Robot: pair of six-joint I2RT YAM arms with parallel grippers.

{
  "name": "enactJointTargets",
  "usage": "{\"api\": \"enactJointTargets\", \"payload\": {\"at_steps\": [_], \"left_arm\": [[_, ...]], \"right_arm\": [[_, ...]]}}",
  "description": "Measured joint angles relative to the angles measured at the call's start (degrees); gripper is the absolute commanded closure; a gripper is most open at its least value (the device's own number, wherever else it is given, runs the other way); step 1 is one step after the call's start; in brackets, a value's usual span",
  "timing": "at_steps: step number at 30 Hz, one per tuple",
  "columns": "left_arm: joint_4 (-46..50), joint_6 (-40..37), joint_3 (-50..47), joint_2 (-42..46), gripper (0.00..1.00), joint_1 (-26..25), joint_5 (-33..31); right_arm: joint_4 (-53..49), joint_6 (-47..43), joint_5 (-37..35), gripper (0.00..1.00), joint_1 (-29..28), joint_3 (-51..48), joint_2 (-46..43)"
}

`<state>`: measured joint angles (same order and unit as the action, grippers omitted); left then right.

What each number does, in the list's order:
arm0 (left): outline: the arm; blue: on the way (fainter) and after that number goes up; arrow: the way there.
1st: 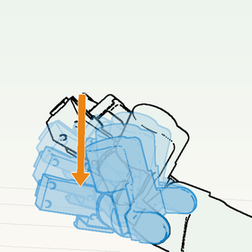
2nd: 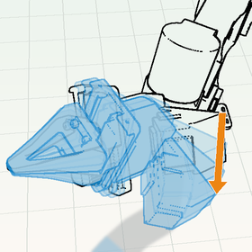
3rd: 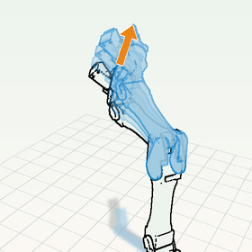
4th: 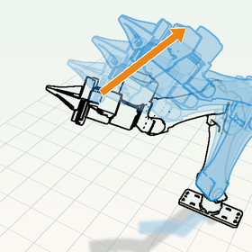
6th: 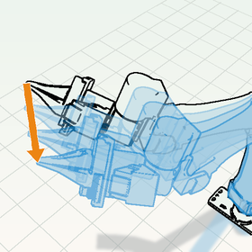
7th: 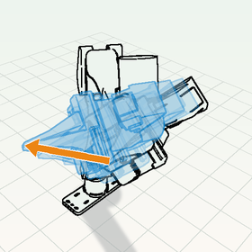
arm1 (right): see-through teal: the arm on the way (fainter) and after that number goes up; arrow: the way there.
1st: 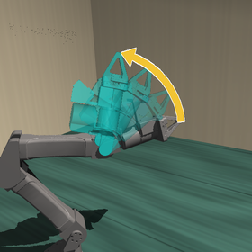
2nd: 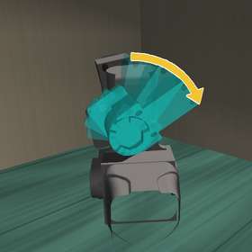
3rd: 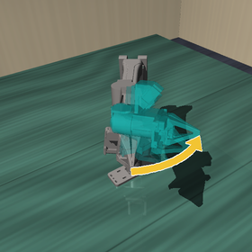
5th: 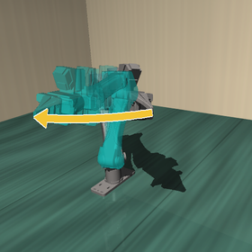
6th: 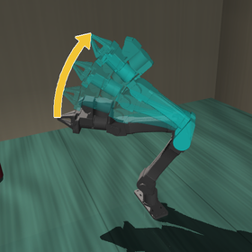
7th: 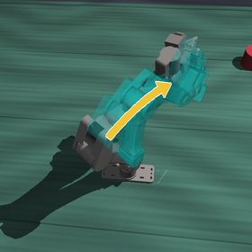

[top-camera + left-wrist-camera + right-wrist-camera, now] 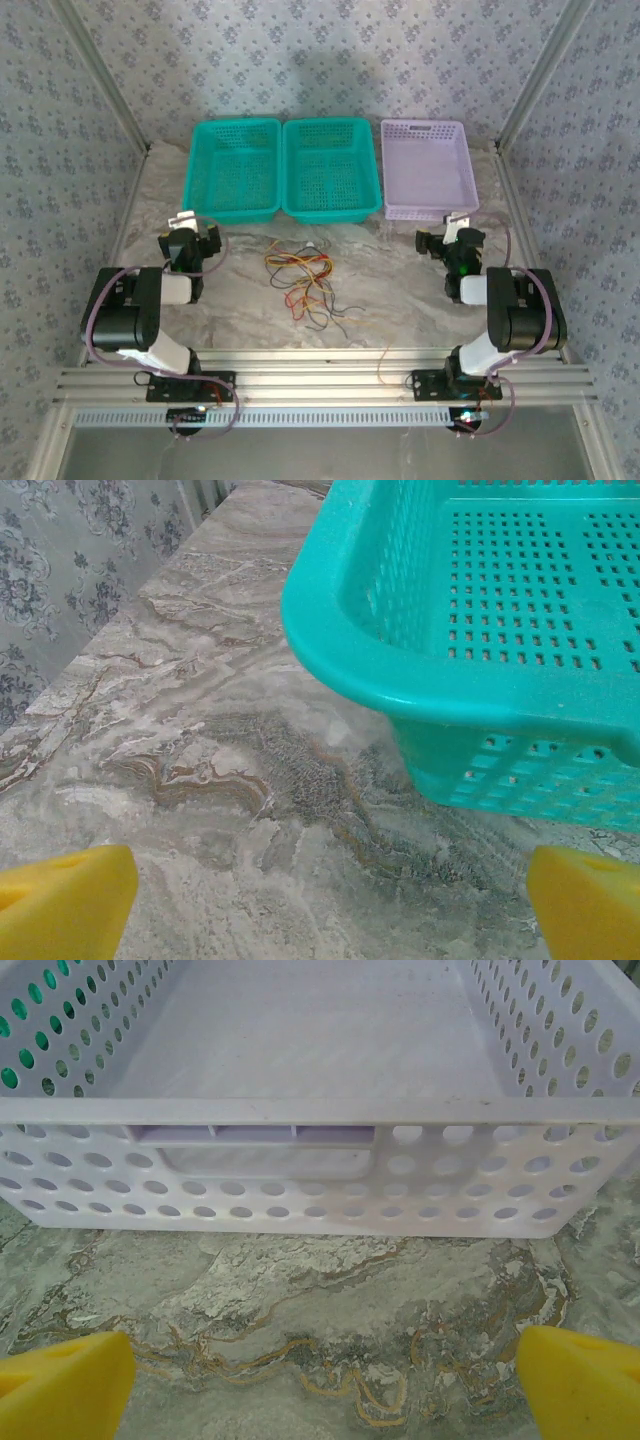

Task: Untangle the cables

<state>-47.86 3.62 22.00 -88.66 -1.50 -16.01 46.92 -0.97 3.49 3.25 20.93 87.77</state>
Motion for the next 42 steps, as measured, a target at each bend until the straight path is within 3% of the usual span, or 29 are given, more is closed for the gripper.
{"api": "enactJointTargets", "payload": {"at_steps": [27, 37, 42], "left_arm": [[0.00, 0.00, 0.00, 0.00, 0.00, 0.00, 0.00], [0.00, 0.00, 0.00, 0.00, 0.00, 0.00, 0.02], [0.00, 0.00, 0.00, 0.00, 0.00, 0.00, 0.04]], "right_arm": [[-0.81, 0.00, -0.57, 0.00, -0.44, 0.02, -0.52], [-18.01, -0.35, -6.58, 0.00, -5.60, 3.93, -27.26], [-25.86, 8.04, -6.27, 0.00, -7.26, 9.64, -33.33]]}}
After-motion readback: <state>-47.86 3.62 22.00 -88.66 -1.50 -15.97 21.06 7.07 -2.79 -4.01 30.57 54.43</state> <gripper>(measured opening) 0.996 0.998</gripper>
